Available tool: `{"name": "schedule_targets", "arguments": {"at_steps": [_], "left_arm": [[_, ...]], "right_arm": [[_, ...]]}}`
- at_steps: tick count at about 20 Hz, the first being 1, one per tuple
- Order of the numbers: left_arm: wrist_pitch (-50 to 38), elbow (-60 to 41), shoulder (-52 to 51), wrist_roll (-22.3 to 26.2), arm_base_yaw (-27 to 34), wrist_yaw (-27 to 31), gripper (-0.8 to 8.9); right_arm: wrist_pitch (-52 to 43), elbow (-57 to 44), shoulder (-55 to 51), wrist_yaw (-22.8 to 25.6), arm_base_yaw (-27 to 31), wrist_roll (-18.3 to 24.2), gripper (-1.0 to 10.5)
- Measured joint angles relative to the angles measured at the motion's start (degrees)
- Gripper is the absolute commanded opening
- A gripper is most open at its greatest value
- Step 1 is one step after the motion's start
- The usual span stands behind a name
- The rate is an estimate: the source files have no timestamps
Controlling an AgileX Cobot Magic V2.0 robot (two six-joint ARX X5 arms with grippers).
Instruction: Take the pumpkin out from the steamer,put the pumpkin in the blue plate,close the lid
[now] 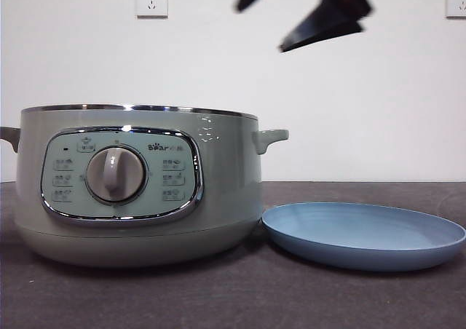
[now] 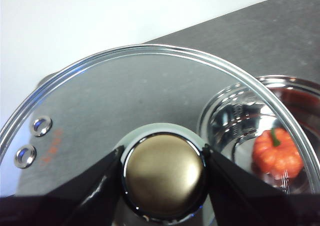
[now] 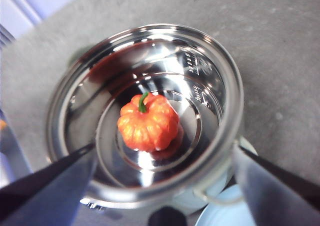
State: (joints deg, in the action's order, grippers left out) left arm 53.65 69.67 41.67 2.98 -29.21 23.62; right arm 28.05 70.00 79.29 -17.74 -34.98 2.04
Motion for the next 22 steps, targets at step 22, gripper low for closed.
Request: {"name": "schedule_targets", "arguments": {"at_steps": [22], "left_arm": [[4.2,0.0,-1.2,0.0,0.0,4.3,-0.08]], "right_arm": [[16.1,32.7,41.6,16.8,-14.5,10.6,5.3]]}}
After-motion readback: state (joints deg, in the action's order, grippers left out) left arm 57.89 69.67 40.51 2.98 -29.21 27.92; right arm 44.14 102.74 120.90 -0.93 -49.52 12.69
